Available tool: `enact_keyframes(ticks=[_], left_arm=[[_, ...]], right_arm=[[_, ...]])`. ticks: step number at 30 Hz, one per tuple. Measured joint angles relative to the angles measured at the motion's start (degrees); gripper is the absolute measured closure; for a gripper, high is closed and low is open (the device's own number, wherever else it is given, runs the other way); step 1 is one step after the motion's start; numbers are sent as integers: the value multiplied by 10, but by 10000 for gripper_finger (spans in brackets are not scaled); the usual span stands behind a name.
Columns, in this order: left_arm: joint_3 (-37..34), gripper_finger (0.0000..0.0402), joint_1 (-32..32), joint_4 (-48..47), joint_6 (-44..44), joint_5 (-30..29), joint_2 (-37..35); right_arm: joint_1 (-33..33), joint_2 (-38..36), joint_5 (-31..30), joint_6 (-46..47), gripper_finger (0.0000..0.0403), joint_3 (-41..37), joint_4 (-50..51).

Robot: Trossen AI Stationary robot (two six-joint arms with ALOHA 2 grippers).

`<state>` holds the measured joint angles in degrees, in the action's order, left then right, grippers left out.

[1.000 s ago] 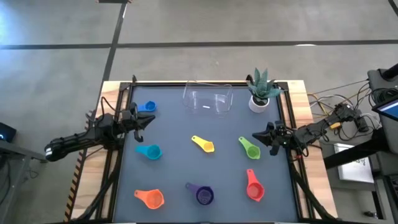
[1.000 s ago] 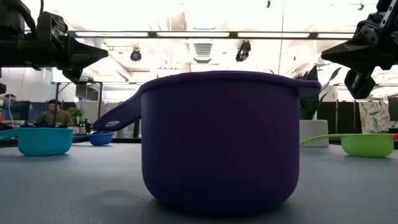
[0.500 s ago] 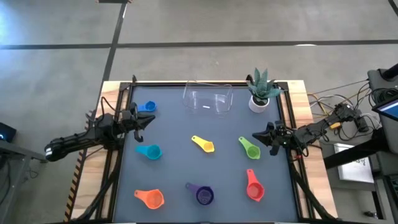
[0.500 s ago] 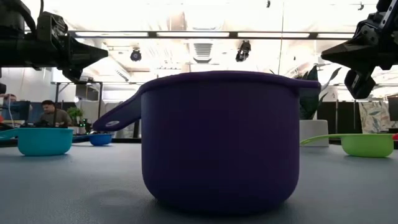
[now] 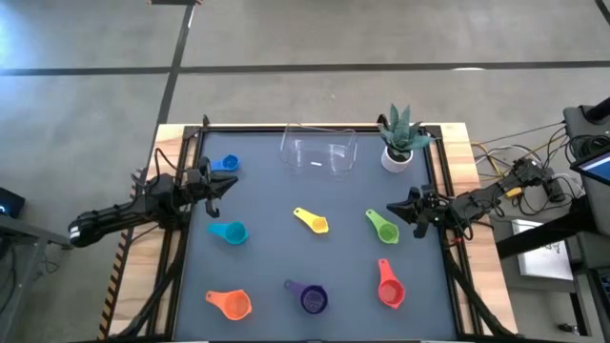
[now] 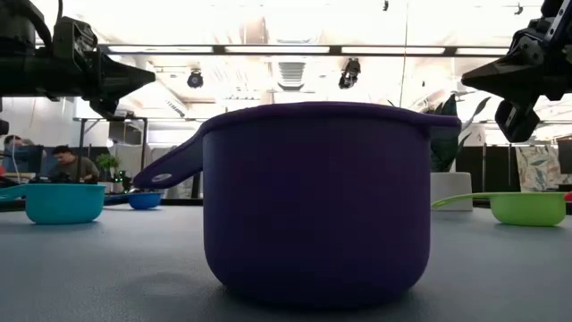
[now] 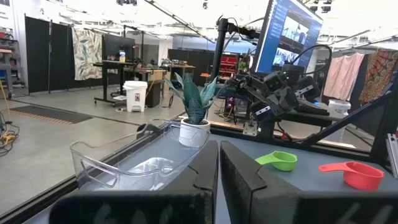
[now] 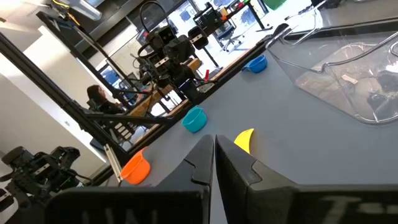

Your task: Nest measuring cups in basket

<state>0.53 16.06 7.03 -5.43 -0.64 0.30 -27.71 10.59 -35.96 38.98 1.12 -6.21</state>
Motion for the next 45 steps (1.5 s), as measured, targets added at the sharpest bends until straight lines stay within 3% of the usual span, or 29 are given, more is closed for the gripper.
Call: enact_keyframes(ticks=[45], left_arm=[[0, 402, 0, 0, 14, -3, 0]], right_arm=[[0, 0, 0, 0, 394, 0, 0]])
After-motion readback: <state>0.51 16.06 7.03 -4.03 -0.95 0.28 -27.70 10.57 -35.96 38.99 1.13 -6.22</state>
